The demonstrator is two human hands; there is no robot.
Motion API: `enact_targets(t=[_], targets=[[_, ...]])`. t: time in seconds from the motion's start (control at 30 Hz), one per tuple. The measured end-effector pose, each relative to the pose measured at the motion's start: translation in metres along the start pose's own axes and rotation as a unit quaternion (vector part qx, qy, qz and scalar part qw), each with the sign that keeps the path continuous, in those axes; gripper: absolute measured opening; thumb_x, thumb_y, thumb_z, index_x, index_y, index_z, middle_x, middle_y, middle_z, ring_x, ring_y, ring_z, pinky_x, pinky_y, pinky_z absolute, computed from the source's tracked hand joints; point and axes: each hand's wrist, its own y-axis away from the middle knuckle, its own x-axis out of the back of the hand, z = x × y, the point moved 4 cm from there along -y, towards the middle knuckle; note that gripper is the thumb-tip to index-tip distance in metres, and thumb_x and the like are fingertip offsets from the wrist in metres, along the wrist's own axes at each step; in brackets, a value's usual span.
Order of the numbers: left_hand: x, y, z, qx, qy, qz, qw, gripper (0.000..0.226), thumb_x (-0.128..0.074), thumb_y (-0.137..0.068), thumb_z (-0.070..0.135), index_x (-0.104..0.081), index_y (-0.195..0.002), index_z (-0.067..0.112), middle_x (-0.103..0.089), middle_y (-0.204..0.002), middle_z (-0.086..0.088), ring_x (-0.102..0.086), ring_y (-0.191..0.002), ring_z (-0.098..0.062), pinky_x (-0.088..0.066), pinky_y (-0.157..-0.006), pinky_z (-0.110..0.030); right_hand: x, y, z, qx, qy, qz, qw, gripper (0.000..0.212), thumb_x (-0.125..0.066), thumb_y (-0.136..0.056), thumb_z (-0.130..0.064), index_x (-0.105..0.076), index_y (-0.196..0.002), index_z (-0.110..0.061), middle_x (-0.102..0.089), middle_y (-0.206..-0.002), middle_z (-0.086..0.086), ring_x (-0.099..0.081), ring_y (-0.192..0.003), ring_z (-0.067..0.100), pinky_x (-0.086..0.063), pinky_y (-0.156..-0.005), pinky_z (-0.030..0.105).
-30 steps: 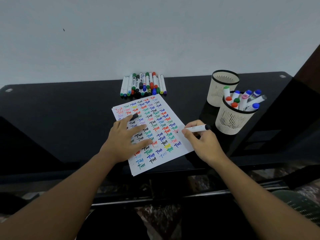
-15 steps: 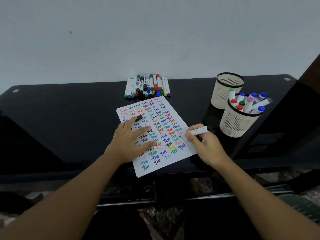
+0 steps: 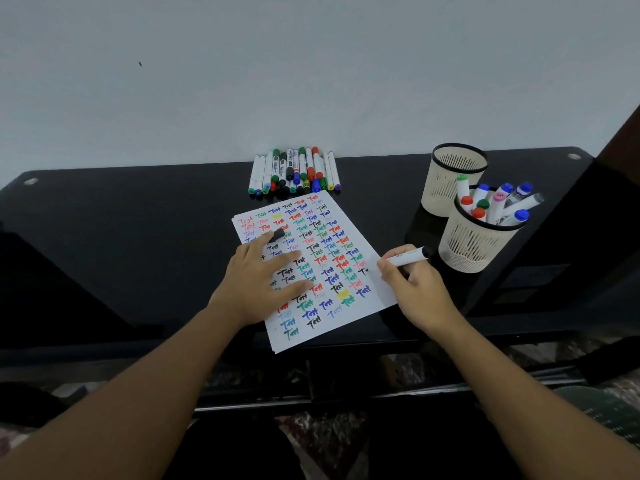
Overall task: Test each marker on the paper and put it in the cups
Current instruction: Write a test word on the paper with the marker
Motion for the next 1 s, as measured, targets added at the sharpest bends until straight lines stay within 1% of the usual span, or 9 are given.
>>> enact_targets(t=[0.2,0.27,0.33,0.47,0.63,0.8,0.87,1.0], targets=[[-0.0002,0.0003,0.0001,0.002,0.000,-0.008,1.000,0.090,-0.033,-0.069,0.099,-0.045,-0.145,0.052,-0.011,-0.166,0.007,-0.006,-0.150,-0.022,-0.015,-0.124,-0.054,-0.0008,-0.0014,-0.0016,-0.003,0.016,-0.005,1.000,0.006,-0.061,-0.104,-0.039,-0.061,-0.101,-0.033,-0.072,-0.096,-0.013,-0.070,-0.093,0.005,-0.061,-0.081,0.047],[-0.0001,-0.0002,-0.0002,0.002,-0.001,-0.009,1.000,0.088,-0.035,-0.071,0.098,-0.045,-0.145,0.052,-0.011,-0.166,0.007,-0.006,-0.150,-0.023,-0.015,-0.124,-0.054,-0.0008,-0.0008,-0.0020,-0.004,0.017,-0.008,1.000,0.006,-0.061,-0.104,-0.038,-0.061,-0.100,-0.034,-0.072,-0.096,-0.012,-0.070,-0.092,0.007,-0.061,-0.081,0.048],[-0.0005,-0.0001,0.0002,0.001,-0.002,-0.010,1.000,0.086,-0.037,-0.072,0.096,-0.045,-0.145,0.052,-0.011,-0.166,0.007,-0.006,-0.150,-0.022,-0.014,-0.124,-0.053,0.0005,-0.0003,-0.0015,0.000,0.020,0.003,1.000,0.006,-0.061,-0.104,-0.037,-0.060,-0.100,-0.033,-0.071,-0.095,-0.011,-0.070,-0.091,0.006,-0.061,-0.081,0.047],[0.0009,0.0013,0.0014,-0.001,0.001,-0.001,1.000,0.090,-0.033,-0.068,0.098,-0.047,-0.144,0.052,-0.012,-0.165,0.009,-0.006,-0.149,-0.020,-0.014,-0.124,-0.052,0.0004,-0.0003,-0.0035,0.005,0.022,0.006,1.000,0.007,-0.060,-0.105,-0.037,-0.061,-0.101,-0.031,-0.071,-0.095,-0.012,-0.069,-0.090,0.005,-0.060,-0.079,0.047],[0.0008,0.0004,0.0011,0.001,-0.001,-0.006,1.000,0.089,-0.034,-0.069,0.098,-0.046,-0.144,0.052,-0.011,-0.165,0.009,-0.006,-0.150,-0.021,-0.014,-0.124,-0.052,0.0009,0.0011,-0.0049,0.007,0.025,-0.001,1.000,0.008,-0.060,-0.105,-0.037,-0.060,-0.099,-0.031,-0.071,-0.093,-0.012,-0.069,-0.087,0.005,-0.060,-0.078,0.047],[0.0008,0.0005,0.0006,-0.002,0.001,0.001,1.000,0.090,-0.033,-0.068,0.098,-0.047,-0.144,0.052,-0.012,-0.165,0.009,-0.007,-0.149,-0.021,-0.015,-0.123,-0.052,0.0011,0.0003,-0.0063,0.008,0.018,0.006,1.000,0.007,-0.060,-0.105,-0.036,-0.060,-0.101,-0.030,-0.071,-0.094,-0.011,-0.067,-0.089,0.000,-0.061,-0.077,0.040],[0.0008,0.0000,0.0006,-0.001,0.001,-0.005,1.000,0.087,-0.036,-0.070,0.097,-0.046,-0.145,0.052,-0.012,-0.165,0.009,-0.006,-0.150,-0.022,-0.015,-0.123,-0.052,0.0008,-0.0005,-0.0075,0.008,0.023,0.006,1.000,0.008,-0.059,-0.106,-0.036,-0.060,-0.102,-0.029,-0.070,-0.095,-0.012,-0.066,-0.089,-0.001,-0.059,-0.074,0.037],[0.0001,0.0005,0.0010,-0.004,0.000,-0.003,1.000,0.080,-0.043,-0.076,0.091,-0.046,-0.145,0.051,-0.012,-0.165,0.009,-0.006,-0.150,-0.022,-0.014,-0.123,-0.052,0.0007,0.0020,-0.0080,0.015,0.044,0.006,0.999,0.010,-0.058,-0.106,-0.035,-0.058,-0.098,-0.030,-0.069,-0.091,-0.009,-0.067,-0.085,0.004,-0.057,-0.071,0.040]])
